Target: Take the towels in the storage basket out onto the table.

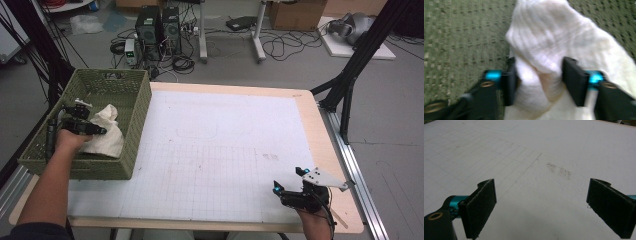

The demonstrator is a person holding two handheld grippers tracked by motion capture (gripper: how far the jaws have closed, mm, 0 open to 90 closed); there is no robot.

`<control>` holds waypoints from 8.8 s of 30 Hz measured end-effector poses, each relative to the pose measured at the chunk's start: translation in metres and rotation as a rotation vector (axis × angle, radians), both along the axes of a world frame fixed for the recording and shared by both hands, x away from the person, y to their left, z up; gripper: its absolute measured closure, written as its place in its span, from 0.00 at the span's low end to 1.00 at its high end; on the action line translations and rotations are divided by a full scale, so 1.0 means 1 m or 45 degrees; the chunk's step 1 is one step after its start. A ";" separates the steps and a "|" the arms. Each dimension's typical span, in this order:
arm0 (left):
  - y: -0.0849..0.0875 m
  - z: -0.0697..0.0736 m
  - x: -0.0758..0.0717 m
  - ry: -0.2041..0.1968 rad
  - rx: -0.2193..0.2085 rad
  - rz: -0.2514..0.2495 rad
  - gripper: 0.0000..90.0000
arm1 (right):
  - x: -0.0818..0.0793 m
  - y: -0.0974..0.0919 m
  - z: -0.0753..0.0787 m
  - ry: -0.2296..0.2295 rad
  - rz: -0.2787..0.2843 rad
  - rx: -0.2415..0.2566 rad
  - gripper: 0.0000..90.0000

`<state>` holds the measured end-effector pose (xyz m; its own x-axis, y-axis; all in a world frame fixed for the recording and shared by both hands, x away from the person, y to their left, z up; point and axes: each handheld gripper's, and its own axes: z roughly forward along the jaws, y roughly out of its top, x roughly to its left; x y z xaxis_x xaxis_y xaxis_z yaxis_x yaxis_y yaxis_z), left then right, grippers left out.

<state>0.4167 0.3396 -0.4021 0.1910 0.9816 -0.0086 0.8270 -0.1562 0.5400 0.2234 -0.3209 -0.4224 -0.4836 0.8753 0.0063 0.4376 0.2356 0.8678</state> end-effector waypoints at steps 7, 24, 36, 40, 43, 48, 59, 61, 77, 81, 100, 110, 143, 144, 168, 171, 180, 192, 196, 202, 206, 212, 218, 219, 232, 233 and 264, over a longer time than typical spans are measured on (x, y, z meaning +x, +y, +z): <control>0.002 0.010 -0.003 -0.088 -0.037 0.010 0.86 | 0.000 0.000 0.000 0.001 0.005 -0.001 0.09; 0.016 0.069 -0.045 -0.670 -0.283 0.019 0.87 | -0.001 0.003 0.003 -0.007 0.011 0.004 0.09; 0.014 0.116 -0.065 -0.880 -0.331 -0.045 0.87 | -0.001 0.003 0.004 -0.007 0.013 0.018 0.09; 0.007 0.127 -0.069 -0.938 -0.379 -0.087 0.87 | -0.002 0.002 0.005 -0.007 0.004 0.030 0.09; -0.001 0.136 -0.074 -0.970 -0.390 -0.134 0.87 | -0.002 0.002 0.005 -0.001 0.000 0.036 0.09; -0.017 0.146 -0.082 -1.007 -0.400 -0.213 0.87 | -0.003 0.003 0.005 -0.003 0.002 0.042 0.09; -0.069 0.159 -0.090 -1.040 -0.498 -0.407 0.87 | -0.003 0.003 0.006 0.002 0.005 0.052 0.09; -0.082 0.159 -0.090 -1.031 -0.508 -0.459 0.87 | -0.002 0.003 0.006 -0.004 0.008 0.046 0.09; -0.194 0.123 -0.091 -0.894 -0.600 -0.766 0.87 | -0.002 0.003 0.006 -0.007 0.012 0.040 0.09; -0.221 0.103 -0.090 -0.846 -0.627 -0.817 0.87 | -0.003 0.002 0.006 -0.003 0.003 0.048 0.09; -0.295 0.027 -0.088 -0.629 -0.696 -0.955 0.87 | -0.003 0.000 0.005 0.005 0.002 0.047 0.09; -0.316 -0.014 -0.091 -0.505 -0.674 -0.951 0.86 | -0.003 -0.002 0.004 0.010 -0.003 0.042 0.09; -0.333 0.027 -0.049 -0.546 -0.565 -0.812 0.35 | 0.001 -0.003 0.002 0.022 0.013 0.061 0.09; -0.340 0.025 -0.047 -0.525 -0.557 -0.819 0.34 | 0.001 -0.004 0.002 0.021 0.011 0.063 0.09; -0.283 0.002 -0.043 -0.478 -0.721 -0.702 0.93 | 0.000 -0.007 0.000 0.050 -0.003 0.068 0.09; -0.267 -0.001 -0.047 -0.495 -0.741 -0.677 0.93 | 0.002 -0.007 -0.002 0.057 -0.003 0.066 0.09; -0.236 -0.017 -0.050 -0.432 -0.448 -0.548 0.90 | 0.004 -0.004 -0.004 0.075 0.008 0.056 0.09; -0.216 0.007 -0.056 -0.600 -0.540 -0.473 0.51 | 0.006 -0.004 -0.005 0.084 -0.006 0.044 0.09; -0.232 0.012 -0.052 -0.568 -0.575 -0.579 0.51 | 0.007 -0.002 -0.005 0.087 -0.002 0.033 0.09; -0.272 -0.005 -0.042 -0.449 -0.435 -0.721 0.52 | 0.008 0.000 -0.005 0.084 0.007 0.026 0.09; -0.287 -0.018 -0.043 -0.343 -0.316 -0.803 0.55 | 0.007 -0.001 -0.004 0.085 0.001 0.033 0.09; -0.288 -0.027 -0.050 -0.346 -0.248 -0.882 0.94 | 0.007 -0.003 -0.004 0.081 0.007 0.041 0.09; -0.278 -0.016 -0.052 -0.441 -0.364 -0.835 0.95 | 0.019 0.005 -0.006 0.092 0.035 0.043 0.09; -0.275 -0.013 -0.053 -0.452 -0.375 -0.829 0.95 | 0.022 0.008 -0.006 0.092 0.040 0.043 0.09; -0.220 -0.013 -0.079 -0.539 -0.422 -0.729 0.96 | 0.087 0.081 -0.009 0.105 0.146 -0.120 0.09; -0.216 -0.015 -0.081 -0.538 -0.422 -0.718 0.96 | 0.090 0.087 -0.010 0.115 0.158 -0.120 0.11; -0.222 -0.034 -0.097 -0.489 -0.451 -0.752 0.96 | 0.124 0.140 -0.004 0.211 0.263 -0.140 0.95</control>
